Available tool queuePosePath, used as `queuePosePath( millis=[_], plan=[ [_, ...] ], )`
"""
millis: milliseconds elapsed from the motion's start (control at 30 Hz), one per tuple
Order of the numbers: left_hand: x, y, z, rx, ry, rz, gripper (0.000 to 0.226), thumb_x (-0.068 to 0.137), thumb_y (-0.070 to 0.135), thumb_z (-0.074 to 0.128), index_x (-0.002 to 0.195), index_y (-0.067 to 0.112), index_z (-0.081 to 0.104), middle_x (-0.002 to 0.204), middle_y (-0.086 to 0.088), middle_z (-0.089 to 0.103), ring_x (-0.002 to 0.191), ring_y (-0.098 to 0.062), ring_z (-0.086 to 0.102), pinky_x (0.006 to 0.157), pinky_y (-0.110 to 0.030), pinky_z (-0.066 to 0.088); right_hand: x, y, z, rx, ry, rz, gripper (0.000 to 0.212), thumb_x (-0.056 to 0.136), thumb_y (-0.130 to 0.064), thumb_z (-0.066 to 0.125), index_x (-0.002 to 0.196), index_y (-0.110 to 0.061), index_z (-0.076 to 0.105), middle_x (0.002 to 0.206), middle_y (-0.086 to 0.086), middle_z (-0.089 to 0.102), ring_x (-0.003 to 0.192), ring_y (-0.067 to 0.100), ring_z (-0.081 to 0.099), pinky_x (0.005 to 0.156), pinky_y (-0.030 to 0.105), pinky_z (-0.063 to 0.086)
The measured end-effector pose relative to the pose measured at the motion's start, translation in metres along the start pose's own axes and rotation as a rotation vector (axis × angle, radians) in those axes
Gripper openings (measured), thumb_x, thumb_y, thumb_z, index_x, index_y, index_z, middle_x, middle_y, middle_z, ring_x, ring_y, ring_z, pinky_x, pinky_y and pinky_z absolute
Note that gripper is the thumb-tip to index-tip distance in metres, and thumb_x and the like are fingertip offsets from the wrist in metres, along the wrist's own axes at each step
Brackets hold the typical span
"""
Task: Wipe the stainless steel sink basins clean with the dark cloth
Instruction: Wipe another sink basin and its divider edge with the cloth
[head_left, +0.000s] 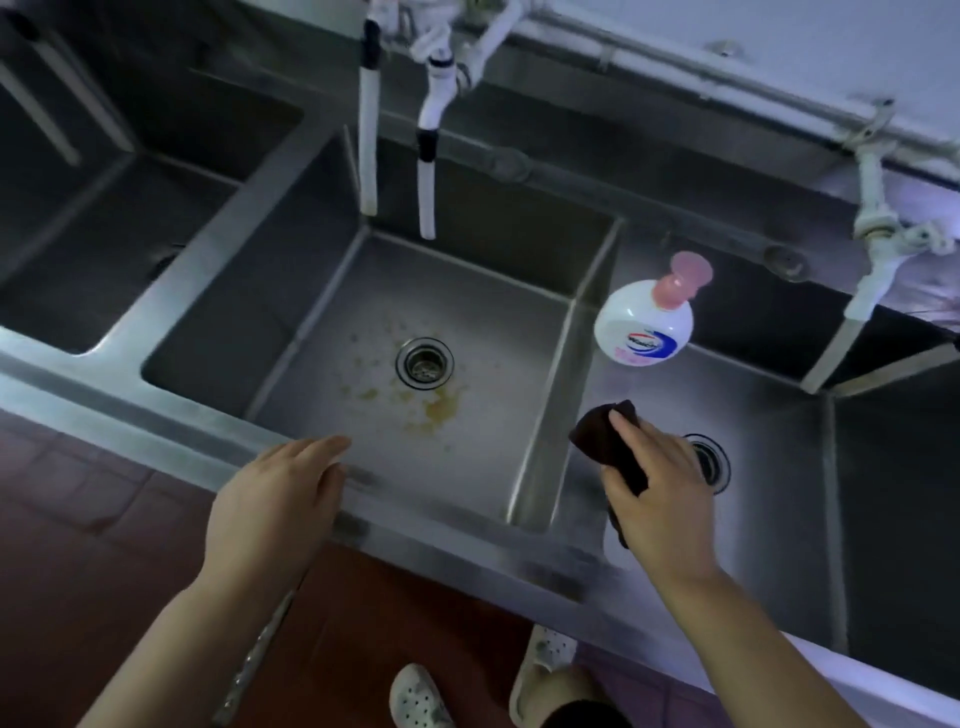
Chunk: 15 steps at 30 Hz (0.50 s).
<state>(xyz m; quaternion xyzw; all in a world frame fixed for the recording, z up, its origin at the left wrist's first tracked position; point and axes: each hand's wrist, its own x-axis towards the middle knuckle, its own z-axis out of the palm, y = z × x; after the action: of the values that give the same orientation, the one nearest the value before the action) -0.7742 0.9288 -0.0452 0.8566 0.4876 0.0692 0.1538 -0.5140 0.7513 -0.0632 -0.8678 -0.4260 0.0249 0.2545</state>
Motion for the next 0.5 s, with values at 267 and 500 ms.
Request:
queuePosePath(
  millis=[267,500],
  plan=[
    [0.059,-0.035,0.006,0.047,-0.06,-0.009,0.024,0.082,0.014,0.068,0.105,0.02,0.072,0.098,0.002,0.073,0.094,-0.026,0.067,0.068,-0.038,0.055,0.065,-0.06,0.077,0.037,-0.18,-0.144,0.053,0.077,-0.011,0.069,0.128,-0.022,0.058,0.124,0.0,0.062,0.11,0.02,0.054,0.084,0.032,0.049],
    [0.132,-0.07,0.03,0.088,-0.191,0.009,0.028,0.089,0.021,0.058,0.115,0.022,0.067,0.109,0.002,0.07,0.104,-0.025,0.062,0.079,-0.035,0.051,0.125,-0.058,0.192,-0.046,-0.542,-0.057,0.054,0.087,-0.02,0.055,0.138,-0.03,0.043,0.137,-0.01,0.05,0.122,0.013,0.041,0.095,0.026,0.039]
  ],
)
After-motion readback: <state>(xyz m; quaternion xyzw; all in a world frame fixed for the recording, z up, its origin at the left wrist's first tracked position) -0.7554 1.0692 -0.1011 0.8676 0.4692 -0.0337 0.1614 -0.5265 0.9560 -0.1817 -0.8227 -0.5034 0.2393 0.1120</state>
